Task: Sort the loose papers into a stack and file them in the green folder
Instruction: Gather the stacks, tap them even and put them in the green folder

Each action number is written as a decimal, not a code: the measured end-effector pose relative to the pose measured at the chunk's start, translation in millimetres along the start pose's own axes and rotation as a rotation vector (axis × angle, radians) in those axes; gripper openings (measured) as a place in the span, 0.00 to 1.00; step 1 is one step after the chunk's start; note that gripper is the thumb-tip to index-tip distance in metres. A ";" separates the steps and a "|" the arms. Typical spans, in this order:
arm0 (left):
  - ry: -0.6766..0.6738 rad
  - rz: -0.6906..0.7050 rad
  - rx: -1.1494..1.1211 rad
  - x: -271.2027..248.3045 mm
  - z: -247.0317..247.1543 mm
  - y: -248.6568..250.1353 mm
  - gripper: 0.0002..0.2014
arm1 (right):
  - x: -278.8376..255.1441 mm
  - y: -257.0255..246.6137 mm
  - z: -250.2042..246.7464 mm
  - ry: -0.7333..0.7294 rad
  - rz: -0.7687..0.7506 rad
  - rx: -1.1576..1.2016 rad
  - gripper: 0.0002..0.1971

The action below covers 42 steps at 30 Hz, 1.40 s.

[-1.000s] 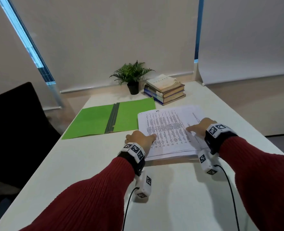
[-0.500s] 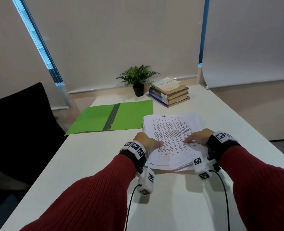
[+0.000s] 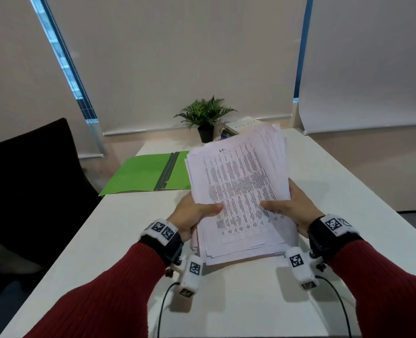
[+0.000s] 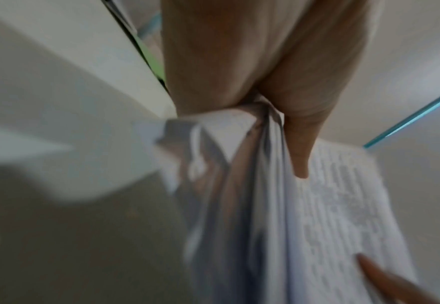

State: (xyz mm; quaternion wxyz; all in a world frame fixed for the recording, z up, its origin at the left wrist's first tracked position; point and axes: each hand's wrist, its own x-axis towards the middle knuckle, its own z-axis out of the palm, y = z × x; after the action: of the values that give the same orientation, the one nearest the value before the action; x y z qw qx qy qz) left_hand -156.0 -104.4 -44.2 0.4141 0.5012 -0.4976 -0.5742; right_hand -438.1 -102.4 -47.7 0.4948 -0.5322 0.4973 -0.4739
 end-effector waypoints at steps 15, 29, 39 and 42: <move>0.484 0.628 -0.010 -66.4 -69.8 71.2 0.39 | -3.8 -72.3 129.2 0.134 -0.466 0.016 0.47; 0.545 0.646 -0.040 -59.9 -67.1 65.6 0.35 | -5.9 -88.4 149.7 0.196 -0.504 0.083 0.40; 0.486 0.495 -0.080 -61.2 -71.5 50.6 0.18 | -2.9 -66.3 155.9 0.163 -0.384 0.117 0.29; 0.454 0.544 -0.076 -65.4 -72.6 54.9 0.19 | -2.6 -71.6 150.7 0.149 -0.415 0.141 0.30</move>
State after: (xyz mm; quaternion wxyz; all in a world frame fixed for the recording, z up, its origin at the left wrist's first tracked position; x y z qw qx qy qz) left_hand -75.4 -60.9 20.5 0.6702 0.4496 -0.4864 -0.3349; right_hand -283.8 -90.3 14.5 0.3845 -0.5509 0.3778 -0.6371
